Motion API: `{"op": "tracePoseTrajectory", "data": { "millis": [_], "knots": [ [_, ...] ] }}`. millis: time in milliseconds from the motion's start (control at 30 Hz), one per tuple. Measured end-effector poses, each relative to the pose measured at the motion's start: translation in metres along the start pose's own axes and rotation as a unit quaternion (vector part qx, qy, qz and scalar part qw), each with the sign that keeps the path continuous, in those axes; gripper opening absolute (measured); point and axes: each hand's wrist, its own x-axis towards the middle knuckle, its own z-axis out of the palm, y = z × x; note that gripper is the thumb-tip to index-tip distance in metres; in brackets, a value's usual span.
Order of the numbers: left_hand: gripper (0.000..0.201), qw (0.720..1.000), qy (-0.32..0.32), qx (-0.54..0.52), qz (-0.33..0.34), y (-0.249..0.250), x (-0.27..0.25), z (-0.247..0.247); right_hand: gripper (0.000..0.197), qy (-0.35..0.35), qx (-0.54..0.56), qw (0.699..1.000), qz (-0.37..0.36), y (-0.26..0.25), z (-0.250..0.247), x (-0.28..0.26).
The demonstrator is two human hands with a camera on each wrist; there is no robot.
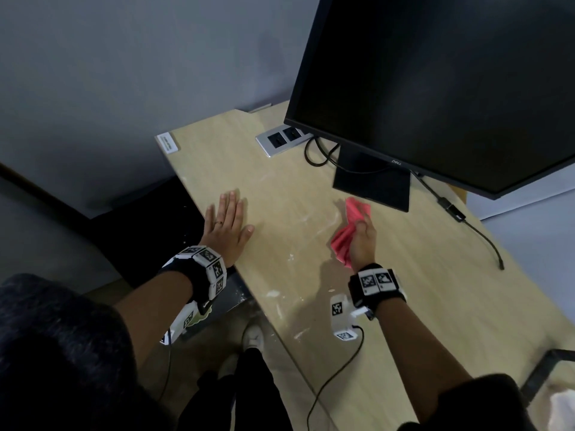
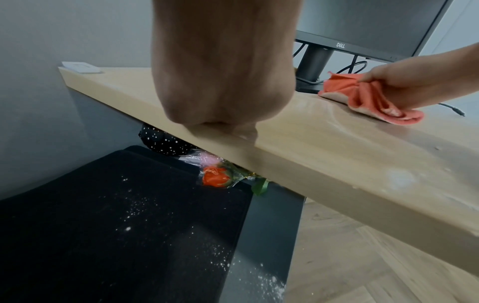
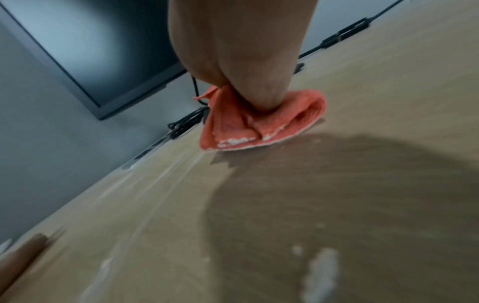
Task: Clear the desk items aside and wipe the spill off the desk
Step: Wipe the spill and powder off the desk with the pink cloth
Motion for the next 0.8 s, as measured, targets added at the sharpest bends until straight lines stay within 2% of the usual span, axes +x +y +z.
{"op": "tracePoseTrajectory", "data": {
  "millis": [33, 100, 167, 233, 333, 500, 600, 633, 733, 800],
  "knots": [
    [0.073, 1.0, 0.01, 0.004, -0.001, 0.0, 0.0, 0.001, 0.033, 0.016, -0.034, 0.999, -0.029, 0.002, 0.008, 0.008],
    [0.075, 1.0, 0.019, 0.002, -0.002, 0.0, 0.0, 0.0, 0.031, -0.002, -0.067, 0.994, -0.082, -0.001, 0.026, 0.014],
    [0.076, 1.0, 0.03, 0.005, -0.001, 0.001, 0.0, -0.001, 0.042, -0.041, -0.082, 0.99, -0.111, -0.008, 0.041, 0.01],
    [0.077, 1.0, 0.031, 0.005, -0.001, 0.002, 0.0, -0.003, 0.05, -0.066, -0.166, 0.976, -0.128, -0.004, 0.049, 0.007],
    [0.076, 1.0, 0.018, -0.006, 0.001, 0.002, 0.0, -0.004, 0.036, -0.098, -0.198, 0.968, -0.123, 0.008, 0.049, -0.002],
    [0.082, 1.0, 0.028, 0.012, -0.006, 0.003, 0.001, -0.005, 0.036, -0.165, -0.189, 0.957, -0.143, 0.021, 0.048, -0.035],
    [0.089, 1.0, 0.003, -0.005, -0.005, 0.002, 0.001, -0.005, 0.037, -0.185, -0.185, 0.96, -0.101, 0.037, 0.044, -0.057],
    [0.087, 1.0, 0.001, -0.002, -0.008, 0.002, 0.0, -0.005, 0.039, -0.19, -0.188, 0.959, -0.094, 0.041, 0.043, -0.065],
    [0.074, 0.999, -0.032, 0.024, -0.014, 0.003, 0.001, -0.004, 0.036, -0.221, -0.219, 0.94, -0.14, 0.05, 0.039, -0.089],
    [0.07, 0.999, -0.028, 0.023, -0.008, 0.003, 0.002, -0.003, 0.036, -0.243, -0.222, 0.931, -0.156, 0.055, 0.037, -0.104]
  ]
}}
